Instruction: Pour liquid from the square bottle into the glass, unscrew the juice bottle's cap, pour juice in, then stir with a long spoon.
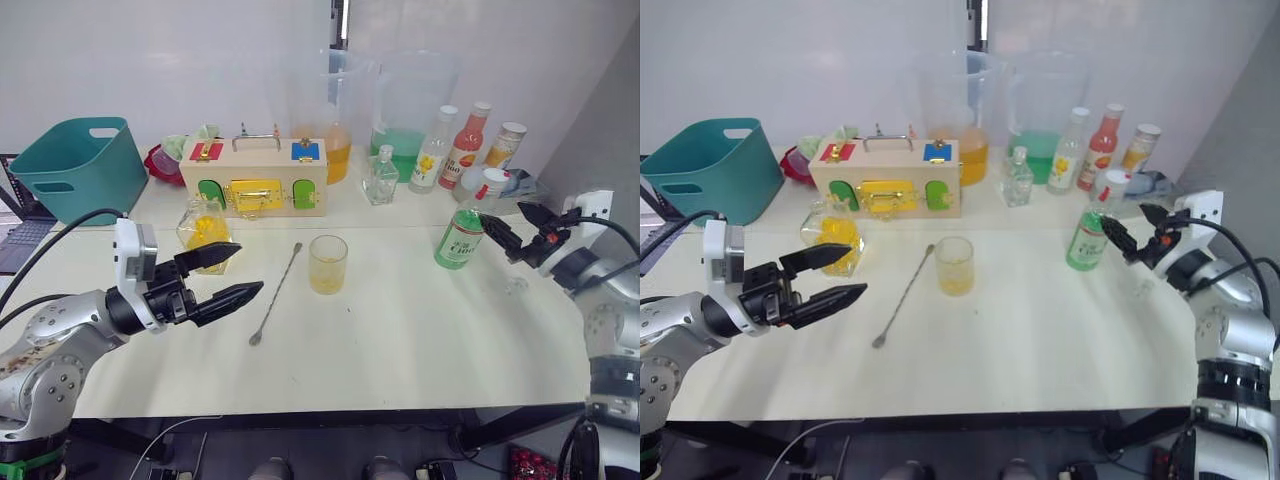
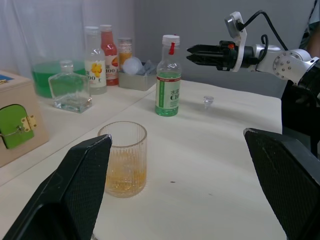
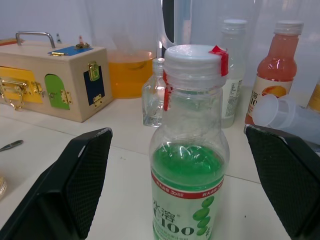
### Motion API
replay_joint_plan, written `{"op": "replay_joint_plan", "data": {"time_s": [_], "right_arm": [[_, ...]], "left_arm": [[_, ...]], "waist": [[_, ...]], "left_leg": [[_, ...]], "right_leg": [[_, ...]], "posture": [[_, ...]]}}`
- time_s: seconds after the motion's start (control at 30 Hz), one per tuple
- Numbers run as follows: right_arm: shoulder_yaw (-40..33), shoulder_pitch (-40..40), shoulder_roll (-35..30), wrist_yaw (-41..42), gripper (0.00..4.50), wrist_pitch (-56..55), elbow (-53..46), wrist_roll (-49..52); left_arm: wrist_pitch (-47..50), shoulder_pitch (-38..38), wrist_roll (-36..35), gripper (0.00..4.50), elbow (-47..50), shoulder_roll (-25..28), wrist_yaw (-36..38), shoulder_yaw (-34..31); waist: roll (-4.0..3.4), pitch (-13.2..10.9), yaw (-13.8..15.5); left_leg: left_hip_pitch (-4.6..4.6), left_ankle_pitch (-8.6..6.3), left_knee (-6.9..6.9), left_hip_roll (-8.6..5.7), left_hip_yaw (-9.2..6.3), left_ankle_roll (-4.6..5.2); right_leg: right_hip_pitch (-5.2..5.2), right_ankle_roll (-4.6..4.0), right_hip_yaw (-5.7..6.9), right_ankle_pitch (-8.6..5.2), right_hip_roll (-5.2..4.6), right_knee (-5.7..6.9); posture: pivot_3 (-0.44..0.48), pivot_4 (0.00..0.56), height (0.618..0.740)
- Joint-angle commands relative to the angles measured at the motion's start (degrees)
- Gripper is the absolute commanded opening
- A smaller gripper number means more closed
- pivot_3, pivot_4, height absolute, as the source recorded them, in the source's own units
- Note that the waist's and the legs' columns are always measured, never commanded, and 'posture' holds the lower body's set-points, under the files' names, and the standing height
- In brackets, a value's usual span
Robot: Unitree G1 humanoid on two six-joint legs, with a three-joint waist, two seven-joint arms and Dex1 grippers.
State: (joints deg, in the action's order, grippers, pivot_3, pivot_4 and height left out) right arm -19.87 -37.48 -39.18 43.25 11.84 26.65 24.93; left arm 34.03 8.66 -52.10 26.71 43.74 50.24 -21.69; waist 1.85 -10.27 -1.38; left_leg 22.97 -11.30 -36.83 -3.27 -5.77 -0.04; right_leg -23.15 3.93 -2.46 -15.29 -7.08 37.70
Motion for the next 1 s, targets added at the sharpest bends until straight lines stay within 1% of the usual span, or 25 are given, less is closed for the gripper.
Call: {"op": "replay_joint_plan", "data": {"time_s": [0.03,0.2,0.37,0.47,0.6,0.7,0.73,0.87,0.93,1.0], "right_arm": [[0.5,-5.6,-0.5,0.1,4.50,-4.1,6.0,-2.0],[3.1,-11.7,0.2,2.8,4.50,-7.2,14.4,-4.5],[4.4,-16.6,0.3,4.4,4.50,-10.4,22.9,-6.4],[4.5,-19.1,0.4,4.7,3.73,-11.8,27.1,-7.1],[4.8,-20.0,0.3,6.3,2.30,-13.4,29.6,-7.8],[4.7,-20.1,0.1,8.0,1.42,-13.8,29.9,-7.6],[4.5,-20.0,0.0,8.7,1.32,-13.6,29.5,-7.3],[4.2,-18.9,-0.5,11.9,1.31,-11.7,25.2,-5.8],[4.2,-17.0,-0.7,14.8,1.31,-8.0,19.3,-3.9],[4.6,-13.5,-0.9,18.0,1.31,-2.5,10.4,-1.1]], "left_arm": [[0.8,-2.8,-1.9,4.48,4.8,0.2,-1.3,-1.3],[0.9,-5.1,-2.7,4.48,7.5,0.0,-3.7,-2.0],[1.3,-7.0,-3.1,4.48,9.5,1.0,-4.8,-2.5],[1.6,-7.8,-4.1,4.50,10.5,1.4,-5.2,-2.8],[1.3,-8.5,-4.2,4.50,10.9,1.6,-5.6,-3.0],[1.0,-9.2,-3.9,4.50,11.6,1.8,-5.4,-2.4],[1.0,-9.2,-4.1,4.50,11.9,1.8,-5.3,-2.1],[0.9,-8.1,-3.9,4.50,10.9,2.4,-4.4,-1.2],[0.8,-7.2,-3.4,4.50,9.2,3.3,-3.0,-0.9],[0.7,-6.2,-2.9,4.50,7.2,4.1,-1.4,-0.6]], "waist": [[-0.02,0.0,-0.1],[-0.02,0.0,-0.3],[-0.02,0.0,-0.4],[-0.03,0.0,-0.6],[-0.04,0.0,-0.8],[-0.05,0.0,-0.9],[-0.05,0.0,-0.9],[-0.07,0.0,-0.9],[-0.15,-0.1,-0.9],[-0.22,-0.1,-0.9]], "left_leg": [[0.01,0.00,0.03,0.00,0.03,0.00],[0.07,0.00,0.03,0.03,0.00,0.00],[0.09,0.00,0.04,0.03,0.00,0.00],[0.11,0.00,0.05,0.03,0.00,0.00],[0.09,0.00,0.07,0.05,-0.01,0.00],[0.10,-0.01,0.08,0.05,-0.01,0.00],[0.10,-0.01,0.08,0.05,-0.01,0.00],[0.10,-0.01,0.09,0.04,-0.01,0.01],[0.12,-0.02,0.10,0.05,-0.01,0.01],[0.15,-0.02,0.10,0.05,-0.02,0.01]], "right_leg": [[0.00,-0.02,-0.02,0.01,0.00,-0.04],[-0.01,-0.02,0.00,0.01,0.03,-0.09],[-0.02,-0.02,0.00,0.02,0.03,-0.13],[-0.02,-0.03,-0.01,0.02,0.04,-0.15],[-0.02,-0.03,0.00,0.02,0.06,-0.15],[-0.02,-0.03,0.00,0.02,0.07,-0.16],[-0.02,-0.04,0.00,0.02,0.07,-0.15],[-0.03,-0.03,-0.01,0.02,0.07,-0.16],[-0.04,-0.03,-0.01,0.02,0.07,-0.17],[-0.07,-0.04,0.00,0.02,0.09,-0.16]], "posture": [[0.000,0.150,0.740],[0.000,0.150,0.740],[0.000,0.150,0.740],[0.000,0.150,0.740],[0.000,0.150,0.740],[0.000,0.150,0.740],[0.000,0.150,0.740],[0.000,0.150,0.740],[0.000,0.150,0.740],[0.000,0.150,0.740]]}}
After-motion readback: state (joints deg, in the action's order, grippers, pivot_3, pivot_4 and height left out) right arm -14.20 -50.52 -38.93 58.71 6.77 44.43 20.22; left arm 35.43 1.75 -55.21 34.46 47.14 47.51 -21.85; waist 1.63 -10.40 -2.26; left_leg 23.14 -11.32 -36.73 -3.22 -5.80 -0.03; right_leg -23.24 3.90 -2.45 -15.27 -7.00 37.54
